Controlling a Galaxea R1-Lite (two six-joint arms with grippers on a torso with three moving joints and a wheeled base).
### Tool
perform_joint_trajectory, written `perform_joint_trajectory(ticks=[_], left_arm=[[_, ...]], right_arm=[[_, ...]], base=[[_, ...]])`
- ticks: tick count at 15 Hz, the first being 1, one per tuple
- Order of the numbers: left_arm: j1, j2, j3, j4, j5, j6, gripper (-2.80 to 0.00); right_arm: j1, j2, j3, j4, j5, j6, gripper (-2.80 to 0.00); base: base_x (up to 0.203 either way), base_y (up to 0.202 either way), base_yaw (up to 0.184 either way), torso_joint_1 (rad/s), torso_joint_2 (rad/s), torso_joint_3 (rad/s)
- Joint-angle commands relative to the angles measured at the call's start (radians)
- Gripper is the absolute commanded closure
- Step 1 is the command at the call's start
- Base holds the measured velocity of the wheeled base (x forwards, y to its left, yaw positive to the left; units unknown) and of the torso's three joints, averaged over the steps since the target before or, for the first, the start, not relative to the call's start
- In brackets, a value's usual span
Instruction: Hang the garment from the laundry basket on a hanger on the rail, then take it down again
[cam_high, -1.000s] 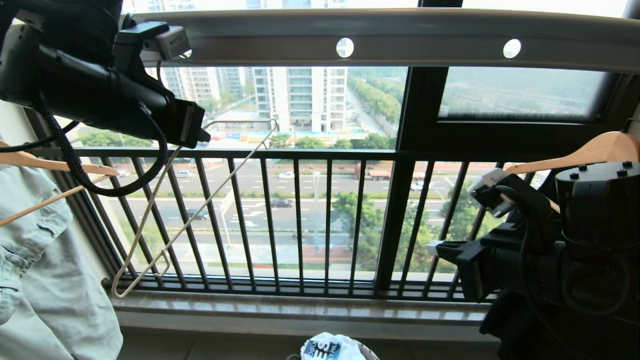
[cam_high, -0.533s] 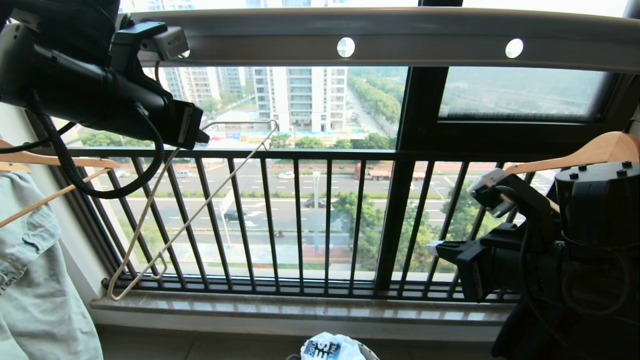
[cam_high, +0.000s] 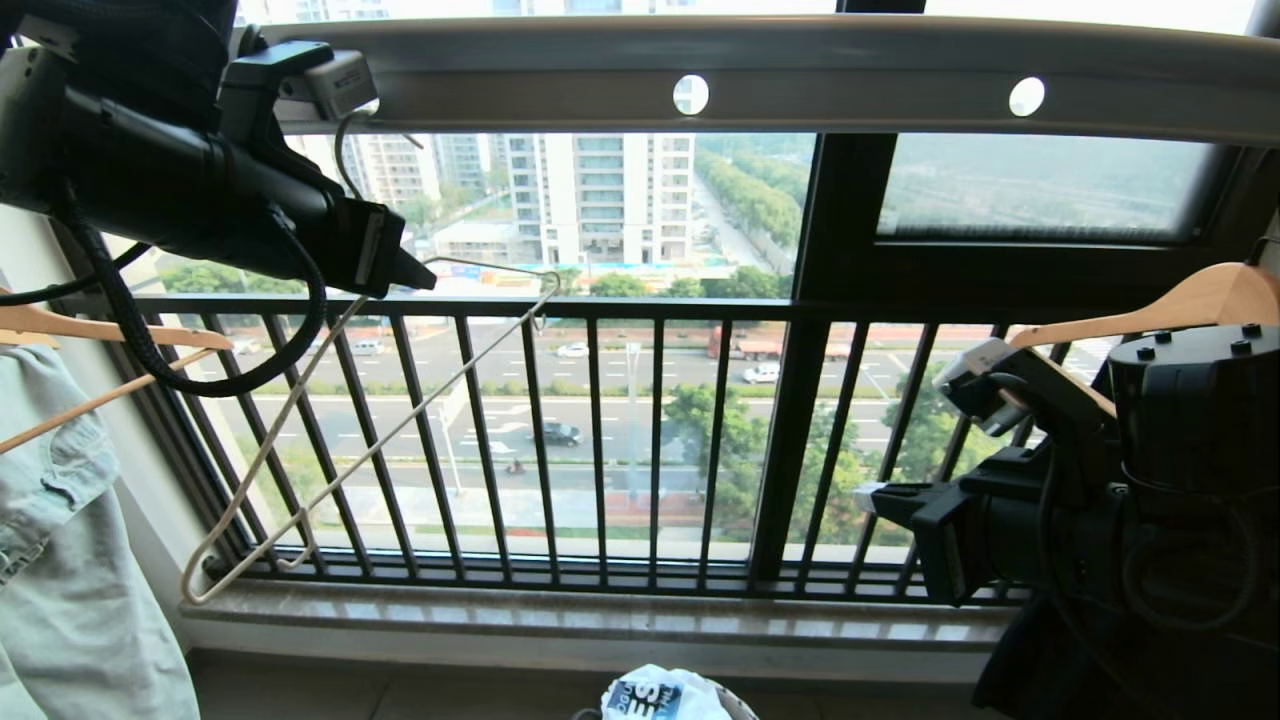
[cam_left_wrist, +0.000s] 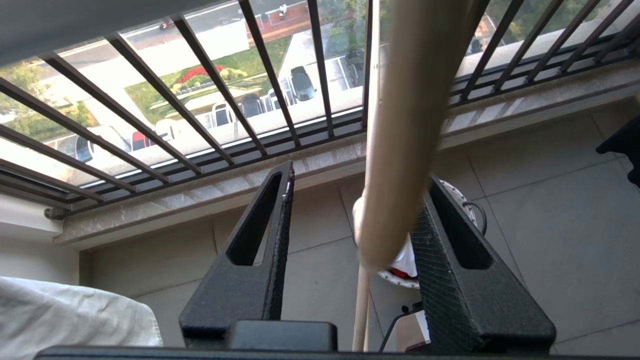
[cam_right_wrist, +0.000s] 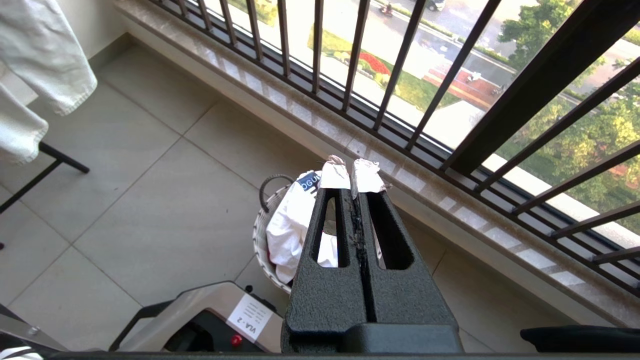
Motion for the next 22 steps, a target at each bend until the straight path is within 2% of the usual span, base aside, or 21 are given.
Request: perform_joint_trajectory(ticks=[1,9,15,16,19,22], left_arm=[[0.0,0.001,0.0,0.003,0.001,0.0,-2.8],[0.0,-0.048,0.008,0.01,0.001,0.0,-2.8],[0.003,-0.27,0.176,0.032,0.001,-0.005,-2.8],[0.004,-0.318,0.212,0.032,0.0,-0.007,0.0],[0.003,-0.457,0.31,0.03,-0.005,-0.031,0.0],[-0.002,-0.609,0.452,0.025,-0.025,-0.075,0.0]], right_arm=[[0.0,0.0,0.0,-0.002,0.0,-0.001,0.0],[0.0,0.002,0.002,-0.002,0.0,-0.001,0.0],[0.0,0.002,0.003,-0.002,0.0,-0.002,0.0],[0.0,0.002,0.006,-0.002,0.0,-0.002,0.0],[-0.001,-0.025,0.019,0.0,-0.008,-0.001,0.0],[-0.001,-0.167,0.049,0.027,-0.04,-0.007,0.0]], base=[[0.0,0.0,0.0,0.0,0.0,0.0],[0.0,0.0,0.0,0.0,0.0,0.0],[0.0,0.0,0.0,0.0,0.0,0.0],[0.0,0.0,0.0,0.0,0.0,0.0],[0.0,0.0,0.0,0.0,0.0,0.0],[0.0,0.0,0.0,0.0,0.0,0.0]])
